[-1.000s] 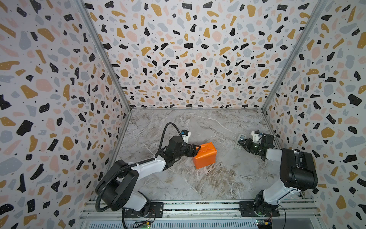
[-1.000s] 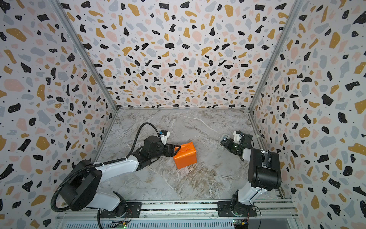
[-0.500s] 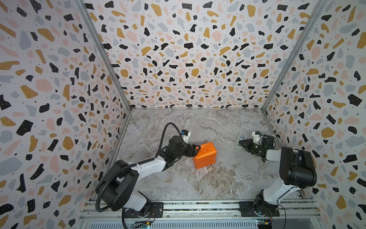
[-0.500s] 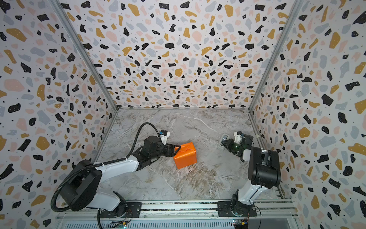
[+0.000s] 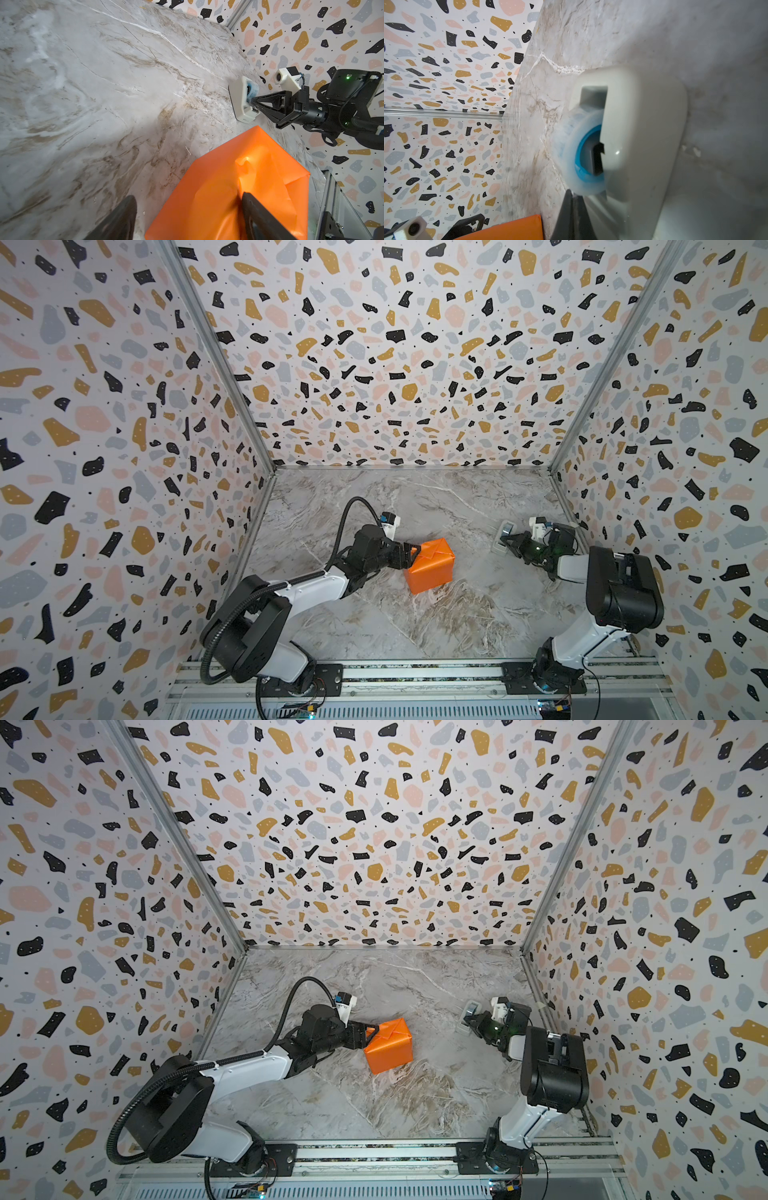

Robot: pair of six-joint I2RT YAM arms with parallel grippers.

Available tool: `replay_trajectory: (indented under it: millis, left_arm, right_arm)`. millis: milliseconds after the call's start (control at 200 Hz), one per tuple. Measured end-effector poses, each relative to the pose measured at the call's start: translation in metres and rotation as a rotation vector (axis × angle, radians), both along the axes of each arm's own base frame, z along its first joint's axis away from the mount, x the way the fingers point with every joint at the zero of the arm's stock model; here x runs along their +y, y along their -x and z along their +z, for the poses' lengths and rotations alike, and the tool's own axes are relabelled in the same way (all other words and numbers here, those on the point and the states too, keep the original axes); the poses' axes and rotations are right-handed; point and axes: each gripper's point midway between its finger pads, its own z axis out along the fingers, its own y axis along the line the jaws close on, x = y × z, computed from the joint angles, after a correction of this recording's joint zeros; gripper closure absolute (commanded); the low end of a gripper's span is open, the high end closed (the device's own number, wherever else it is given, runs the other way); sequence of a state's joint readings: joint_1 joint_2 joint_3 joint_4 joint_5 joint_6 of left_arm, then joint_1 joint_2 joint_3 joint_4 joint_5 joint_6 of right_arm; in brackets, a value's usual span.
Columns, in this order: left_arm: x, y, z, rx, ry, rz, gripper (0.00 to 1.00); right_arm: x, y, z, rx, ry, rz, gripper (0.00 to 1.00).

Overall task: Wrap a gift box in wrapping paper
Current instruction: Tear off the tape with the cutter.

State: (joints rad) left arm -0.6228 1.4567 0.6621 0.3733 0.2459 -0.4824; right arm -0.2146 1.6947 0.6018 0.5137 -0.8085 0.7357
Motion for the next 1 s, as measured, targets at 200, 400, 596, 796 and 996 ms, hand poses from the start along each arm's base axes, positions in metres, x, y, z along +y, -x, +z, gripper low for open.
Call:
replay_trajectory:
  millis: [200,400,596,796,996]
  left_arm:
    - [0.000,0.000,0.000,0.000,0.000,0.000,0.21]
    - [0.000,0.000,0.000,0.000,0.000,0.000,0.22]
    - [0.000,0.000,0.000,0.000,0.000,0.000,0.22]
    - [0.000,0.000,0.000,0.000,0.000,-0.001,0.22]
    - [0.000,0.000,0.000,0.000,0.000,-0.001,0.22]
  right_arm:
    - [0.003,0.002,0.004,-0.004,-0.048,-0.009,1.00]
    - [0.008,0.009,0.010,-0.003,-0.098,-0.006,1.00]
    - [0.012,0.017,0.015,0.000,-0.133,0.000,1.00]
    - [0.020,0.027,0.028,-0.028,-0.157,0.033,1.00]
    - [0.026,0.039,0.030,-0.028,-0.168,0.051,1.00]
